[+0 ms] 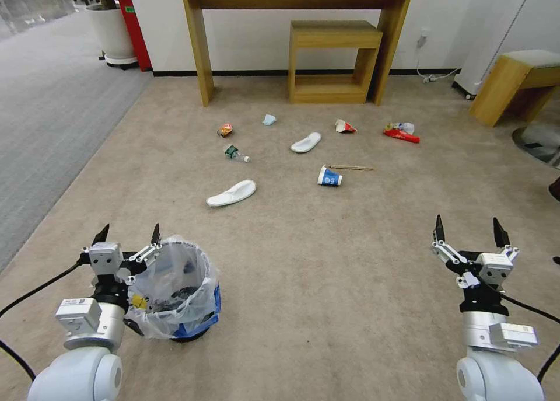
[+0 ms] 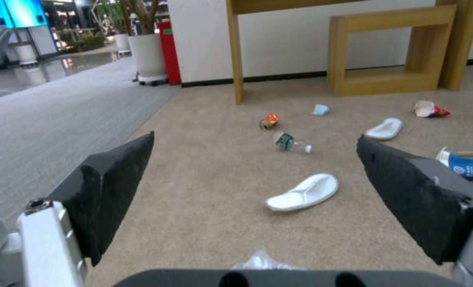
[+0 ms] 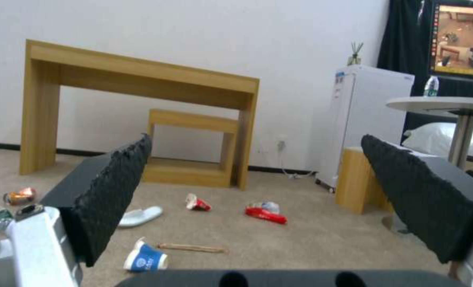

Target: Pick up the trash bin and place the garbage on the floor into it.

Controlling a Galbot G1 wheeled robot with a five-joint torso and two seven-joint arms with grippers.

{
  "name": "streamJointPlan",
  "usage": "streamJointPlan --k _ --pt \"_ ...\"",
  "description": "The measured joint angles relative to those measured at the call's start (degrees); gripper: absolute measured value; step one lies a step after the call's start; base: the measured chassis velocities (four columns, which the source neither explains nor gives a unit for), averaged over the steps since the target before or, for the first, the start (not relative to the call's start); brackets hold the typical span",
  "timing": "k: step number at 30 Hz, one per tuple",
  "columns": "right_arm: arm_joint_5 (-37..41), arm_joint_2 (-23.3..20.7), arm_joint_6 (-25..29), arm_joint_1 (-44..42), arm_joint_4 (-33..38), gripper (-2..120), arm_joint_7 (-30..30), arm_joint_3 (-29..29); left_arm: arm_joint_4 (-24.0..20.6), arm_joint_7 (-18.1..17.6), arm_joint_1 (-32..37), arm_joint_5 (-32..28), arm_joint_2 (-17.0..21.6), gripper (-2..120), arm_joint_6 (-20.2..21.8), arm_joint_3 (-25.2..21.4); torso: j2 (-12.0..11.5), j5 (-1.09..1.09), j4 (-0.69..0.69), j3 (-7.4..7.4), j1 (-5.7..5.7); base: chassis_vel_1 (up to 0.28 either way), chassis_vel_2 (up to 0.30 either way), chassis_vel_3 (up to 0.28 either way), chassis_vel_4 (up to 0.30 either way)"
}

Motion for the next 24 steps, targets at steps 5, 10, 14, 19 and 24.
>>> streamJointPlan --k 5,10,14,19,24 --pt "0.0 0.1 0.0 0.0 0.0 100 0.0 -0.1 0.0 0.1 0.1 0.0 0.1 100 -0.1 0.0 0.0 0.00 0.00 0.00 0.00 -0.035 0.033 0.028 -0.034" --pt "-0.2 0.3 0.0 0.0 0.0 100 0.0 -0.1 0.0 0.3 0.1 0.0 0.1 100 -0.1 -0.1 0.0 0.00 0.00 0.00 0.00 -0.008 0.010 0.008 -0.006" --pt "-0.3 0.5 0.0 0.0 0.1 100 0.1 0.0 0.0 0.3 0.1 -0.1 0.3 100 -0.1 -0.1 0.0 0.00 0.00 0.00 0.00 -0.063 0.057 0.063 -0.054" --pt "-0.4 0.7 0.0 0.0 0.1 100 0.1 -0.1 0.2 0.3 0.0 -0.2 0.5 100 -0.1 -0.3 0.0 0.00 0.00 0.00 0.00 -0.071 0.077 0.082 -0.073" --pt "-0.4 0.8 0.7 0.2 -0.1 100 0.1 -0.2 0.4 0.2 0.0 -0.3 0.7 100 -0.1 -0.5 0.0 0.00 0.00 0.01 0.00 -0.038 0.039 0.037 -0.038"
